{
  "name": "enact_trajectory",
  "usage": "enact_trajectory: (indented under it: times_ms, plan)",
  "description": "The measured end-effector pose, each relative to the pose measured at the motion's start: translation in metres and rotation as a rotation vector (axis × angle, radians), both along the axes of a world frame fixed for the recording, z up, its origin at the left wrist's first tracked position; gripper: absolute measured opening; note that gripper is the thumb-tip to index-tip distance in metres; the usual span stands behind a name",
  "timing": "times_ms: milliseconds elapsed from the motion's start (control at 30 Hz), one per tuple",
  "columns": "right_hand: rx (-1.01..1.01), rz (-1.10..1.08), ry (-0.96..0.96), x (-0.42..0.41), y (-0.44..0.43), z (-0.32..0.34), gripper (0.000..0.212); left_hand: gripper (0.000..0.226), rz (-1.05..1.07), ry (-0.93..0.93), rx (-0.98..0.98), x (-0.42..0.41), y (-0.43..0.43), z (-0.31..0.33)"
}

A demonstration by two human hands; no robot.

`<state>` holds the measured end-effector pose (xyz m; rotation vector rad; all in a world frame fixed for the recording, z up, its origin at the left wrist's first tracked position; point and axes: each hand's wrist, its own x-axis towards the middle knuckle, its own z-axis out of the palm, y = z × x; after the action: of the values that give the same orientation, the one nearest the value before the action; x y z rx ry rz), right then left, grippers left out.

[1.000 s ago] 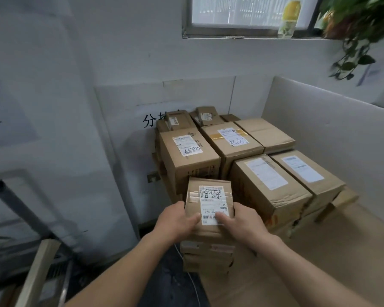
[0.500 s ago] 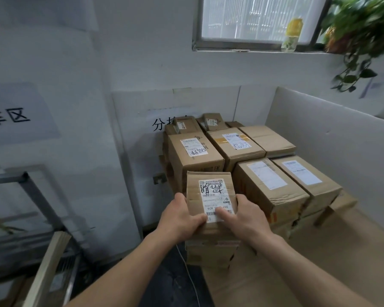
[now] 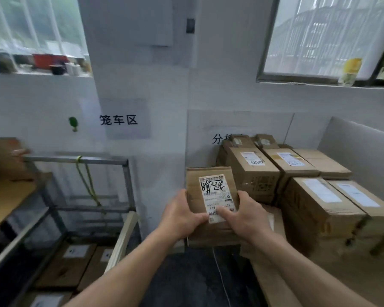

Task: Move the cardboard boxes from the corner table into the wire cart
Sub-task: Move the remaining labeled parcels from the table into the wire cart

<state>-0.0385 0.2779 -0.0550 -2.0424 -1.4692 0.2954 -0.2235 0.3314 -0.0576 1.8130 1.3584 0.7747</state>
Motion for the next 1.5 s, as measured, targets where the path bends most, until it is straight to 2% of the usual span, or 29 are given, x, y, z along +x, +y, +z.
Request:
enact_trajectory:
  times_ms: [167, 300, 433, 667, 800, 1200, 1500]
  plan:
    - [0.030, 0.176, 0.038, -0.080, 0.014, 0.010, 0.059, 0.069, 0.161, 0.050, 0.071, -0.089, -0.015, 0.013]
    - [0.041, 0.298, 0.083, -0.140, 0.032, 0.013, 0.053, 0.071, 0.284, 0.042, 0.081, -0.150, -0.026, 0.017]
    - [0.042, 0.434, 0.185, -0.197, 0.053, 0.016, 0.060, 0.071, 0.414, 0.049, 0.100, -0.202, -0.037, 0.021]
    - [0.006, 0.732, 0.181, -0.292, 0.078, 0.021, 0.046, 0.066, 0.679, 0.076, 0.085, -0.282, -0.060, 0.027]
    - [-0.037, 0.866, 0.184, -0.343, 0.082, 0.016, 0.046, 0.068, 0.838, 0.099, 0.047, -0.317, -0.081, 0.020]
    - [-0.177, 1.246, 0.147, -0.461, 0.032, -0.023, 0.041, 0.069, 1.251, 0.087, -0.075, -0.376, -0.182, -0.021]
    - [-0.222, 1.370, 0.044, -0.551, -0.035, -0.048, 0.048, 0.065, 1.406, 0.052, -0.121, -0.440, -0.263, -0.053]
